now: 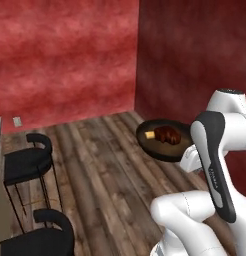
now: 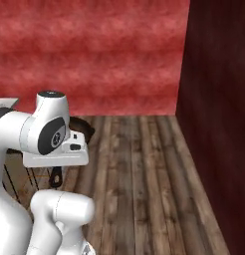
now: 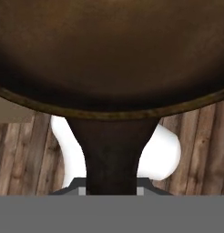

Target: Pick up the pan with the steak in it and place it on the dining table. Then place the steak on the plate.

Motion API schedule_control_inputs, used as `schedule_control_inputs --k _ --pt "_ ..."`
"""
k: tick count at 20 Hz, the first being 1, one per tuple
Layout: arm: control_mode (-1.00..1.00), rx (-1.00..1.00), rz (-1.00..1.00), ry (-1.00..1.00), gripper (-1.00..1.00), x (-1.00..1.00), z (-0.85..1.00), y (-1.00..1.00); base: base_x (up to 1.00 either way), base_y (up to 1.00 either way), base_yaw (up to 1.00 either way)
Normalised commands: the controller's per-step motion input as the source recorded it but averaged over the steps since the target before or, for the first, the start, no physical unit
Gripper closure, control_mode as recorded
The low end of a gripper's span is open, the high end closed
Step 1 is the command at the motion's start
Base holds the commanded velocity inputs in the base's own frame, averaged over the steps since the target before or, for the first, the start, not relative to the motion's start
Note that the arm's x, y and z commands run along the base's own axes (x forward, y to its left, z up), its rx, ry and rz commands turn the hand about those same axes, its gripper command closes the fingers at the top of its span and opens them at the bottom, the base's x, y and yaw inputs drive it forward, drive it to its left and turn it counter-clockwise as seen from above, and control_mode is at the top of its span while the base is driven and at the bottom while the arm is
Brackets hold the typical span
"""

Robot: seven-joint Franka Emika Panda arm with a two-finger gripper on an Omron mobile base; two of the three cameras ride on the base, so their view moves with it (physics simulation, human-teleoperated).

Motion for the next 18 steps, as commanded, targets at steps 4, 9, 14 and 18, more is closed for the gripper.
schedule_control_inputs --k 4,9,14,18 --pt "1.0 0.0 0.0 0.0 1.0 0.0 0.0 0.0 1.0 0.0 -0.04" --pt "1.0 0.0 0.0 0.0 1.0 0.0 0.0 0.0 1.0 -0.04 -0.03" --pt "1.0 0.0 0.0 0.0 1.0 0.0 0.0 0.0 1.0 0.0 -0.01" --pt "1.0 0.0 0.0 0.0 1.0 0.0 0.0 0.0 1.0 0.0 0.0"
